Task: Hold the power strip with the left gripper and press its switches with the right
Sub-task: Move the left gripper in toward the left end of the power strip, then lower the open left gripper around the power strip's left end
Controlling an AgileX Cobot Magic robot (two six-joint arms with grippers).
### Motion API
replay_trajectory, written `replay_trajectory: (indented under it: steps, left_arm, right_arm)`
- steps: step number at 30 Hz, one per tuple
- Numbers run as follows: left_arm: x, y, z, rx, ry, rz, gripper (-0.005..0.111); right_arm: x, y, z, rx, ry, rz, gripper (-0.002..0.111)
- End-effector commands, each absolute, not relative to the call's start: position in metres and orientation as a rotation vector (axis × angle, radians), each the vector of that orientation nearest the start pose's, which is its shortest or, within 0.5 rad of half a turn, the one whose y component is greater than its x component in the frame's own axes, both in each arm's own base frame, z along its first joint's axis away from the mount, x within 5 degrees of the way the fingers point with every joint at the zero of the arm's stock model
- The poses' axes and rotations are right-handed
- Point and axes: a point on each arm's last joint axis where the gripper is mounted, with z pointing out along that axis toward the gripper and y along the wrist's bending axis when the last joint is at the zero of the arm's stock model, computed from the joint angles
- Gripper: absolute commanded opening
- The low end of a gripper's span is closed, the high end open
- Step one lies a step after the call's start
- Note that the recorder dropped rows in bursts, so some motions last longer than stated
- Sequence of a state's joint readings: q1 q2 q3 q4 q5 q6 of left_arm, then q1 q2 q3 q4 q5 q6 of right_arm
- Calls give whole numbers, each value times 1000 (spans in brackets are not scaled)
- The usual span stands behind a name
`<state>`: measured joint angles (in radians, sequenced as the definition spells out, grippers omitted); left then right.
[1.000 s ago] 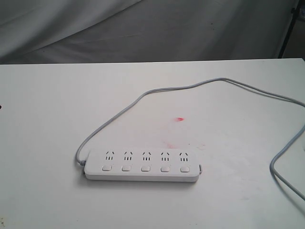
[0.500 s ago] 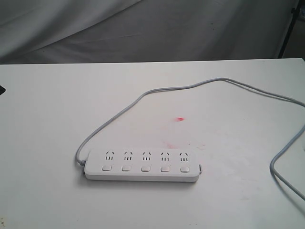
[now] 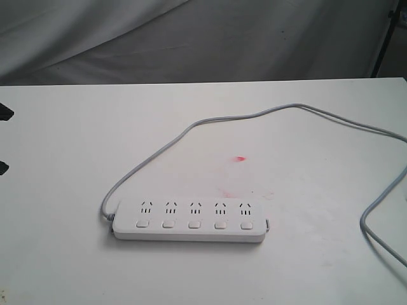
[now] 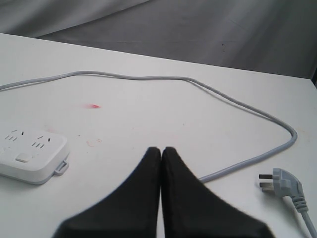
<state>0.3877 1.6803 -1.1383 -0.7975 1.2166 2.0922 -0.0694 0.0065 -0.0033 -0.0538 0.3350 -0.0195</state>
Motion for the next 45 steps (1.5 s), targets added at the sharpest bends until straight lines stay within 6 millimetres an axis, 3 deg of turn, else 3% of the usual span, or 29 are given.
replay_trajectory:
  steps: [1, 11, 22, 29, 34, 45]
  left_arm:
    - [313, 56, 230, 1551, 1894, -479, 94]
    - [325, 37, 200, 1599, 1895, -615, 94]
    - [333, -10, 172, 1714, 1838, -776, 94]
    - [328, -40, 159, 1749, 1805, -882, 94]
    - [317, -59, 134, 1807, 1879, -754, 94]
    - [320, -78, 131, 1791, 1874, -697, 94]
  right_arm:
    - [54, -5, 183, 17, 1816, -112, 0]
    - [54, -5, 183, 17, 1816, -112, 0]
    - [54, -5, 183, 17, 1816, -112, 0]
    - [54, -5, 183, 17, 1816, -112, 0]
    - [54, -5, 183, 17, 1816, -112, 0]
    - [54, -5, 183, 17, 1816, -112, 0]
